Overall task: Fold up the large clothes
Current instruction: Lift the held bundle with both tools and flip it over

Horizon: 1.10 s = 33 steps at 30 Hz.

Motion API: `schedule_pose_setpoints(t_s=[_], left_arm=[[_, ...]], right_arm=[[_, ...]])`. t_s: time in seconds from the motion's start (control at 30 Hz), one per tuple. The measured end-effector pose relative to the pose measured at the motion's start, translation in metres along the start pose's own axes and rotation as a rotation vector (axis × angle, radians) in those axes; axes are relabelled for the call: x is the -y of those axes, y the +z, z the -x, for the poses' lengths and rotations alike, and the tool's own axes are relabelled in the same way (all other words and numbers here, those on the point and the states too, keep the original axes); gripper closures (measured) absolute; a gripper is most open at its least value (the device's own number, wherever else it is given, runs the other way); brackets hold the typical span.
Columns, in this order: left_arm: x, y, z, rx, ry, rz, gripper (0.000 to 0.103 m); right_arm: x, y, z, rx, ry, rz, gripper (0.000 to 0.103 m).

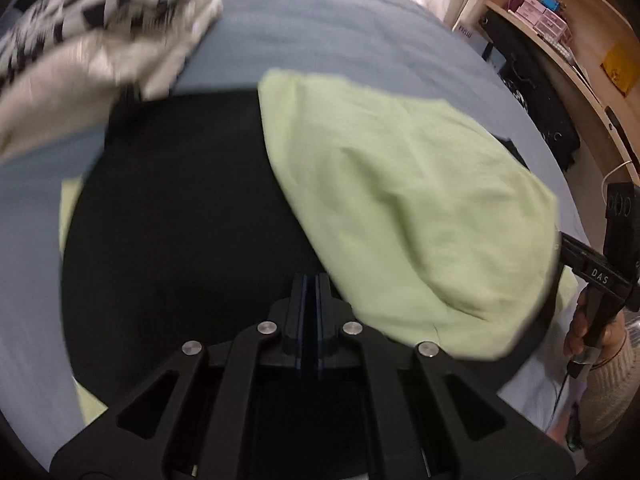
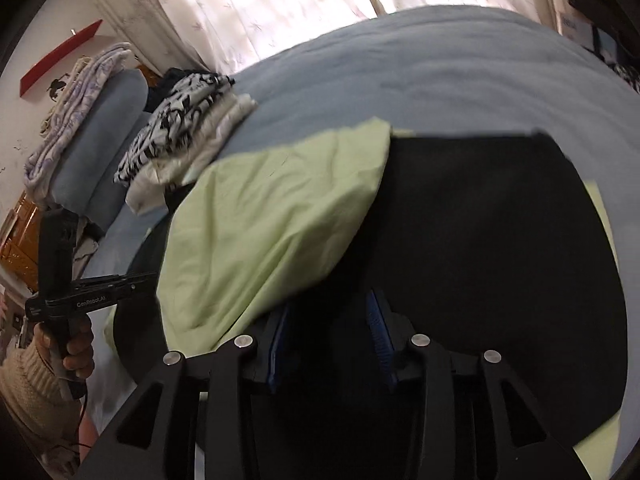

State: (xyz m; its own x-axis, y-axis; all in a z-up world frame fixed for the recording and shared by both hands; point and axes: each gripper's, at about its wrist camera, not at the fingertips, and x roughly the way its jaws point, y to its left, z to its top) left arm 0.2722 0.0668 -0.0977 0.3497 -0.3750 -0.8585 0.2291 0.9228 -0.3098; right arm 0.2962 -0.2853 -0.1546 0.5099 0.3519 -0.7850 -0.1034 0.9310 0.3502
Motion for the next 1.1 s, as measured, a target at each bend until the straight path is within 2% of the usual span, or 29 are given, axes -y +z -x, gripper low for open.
schedule_pose_setpoints(t_s=[0.07, 0.13, 0.2, 0.23, 0.4, 0.63, 0.67, 0.73, 0.77, 0.8, 0.9, 1.03, 1.07, 1.1], left_arm=[[-0.001, -0.012, 0.003, -0.007, -0.017, 0.02, 0.103], [-0.003, -0.022, 0.008, -0.014, -0.063, 0.054, 0.103], [-0.002, -0.031, 0.014, -0.023, -0.117, 0.088, 0.102], [0.0, -0.038, 0.017, -0.019, -0.141, 0.101, 0.102], [0.01, -0.05, 0.02, -0.003, -0.233, 0.163, 0.102], [0.006, -0.045, -0.013, 0.011, -0.338, 0.314, 0.101], [0.005, -0.045, -0.017, 0.018, -0.356, 0.332, 0.101], [0.002, -0.045, -0.026, 0.028, -0.383, 0.366, 0.101], [0.0, -0.044, -0.03, 0.033, -0.4, 0.387, 0.101], [0.0, -0.046, -0.032, 0.04, -0.418, 0.403, 0.101], [-0.003, -0.048, -0.033, 0.059, -0.46, 0.419, 0.101], [-0.013, -0.05, -0.033, 0.08, -0.547, 0.442, 0.1], [-0.015, -0.054, -0.031, 0.09, -0.573, 0.449, 0.098], [-0.017, -0.057, -0.029, 0.103, -0.599, 0.457, 0.086]], right_arm=[[0.0, -0.017, 0.007, -0.001, -0.002, -0.007, 0.061], [-0.006, -0.044, 0.026, 0.007, 0.022, -0.026, 0.052], [-0.011, -0.063, 0.041, 0.024, 0.041, -0.036, 0.037], [-0.017, -0.07, 0.048, 0.027, 0.048, -0.036, 0.035], [-0.048, -0.078, 0.067, 0.033, 0.101, -0.041, 0.034], [-0.064, -0.056, 0.043, 0.054, 0.122, -0.097, 0.034], [-0.065, -0.049, 0.035, 0.054, 0.128, -0.109, 0.036], [-0.067, -0.042, 0.019, 0.035, 0.125, -0.124, 0.051], [-0.068, -0.042, 0.013, 0.016, 0.117, -0.128, 0.066], [-0.069, -0.042, 0.007, 0.003, 0.113, -0.137, 0.076], [-0.064, -0.045, 0.002, 0.016, 0.15, -0.192, 0.086], [-0.052, -0.051, 0.002, 0.028, 0.223, -0.301, 0.088], [-0.051, -0.051, 0.0, 0.029, 0.233, -0.316, 0.089], [-0.048, -0.053, 0.0, 0.029, 0.244, -0.334, 0.089]])
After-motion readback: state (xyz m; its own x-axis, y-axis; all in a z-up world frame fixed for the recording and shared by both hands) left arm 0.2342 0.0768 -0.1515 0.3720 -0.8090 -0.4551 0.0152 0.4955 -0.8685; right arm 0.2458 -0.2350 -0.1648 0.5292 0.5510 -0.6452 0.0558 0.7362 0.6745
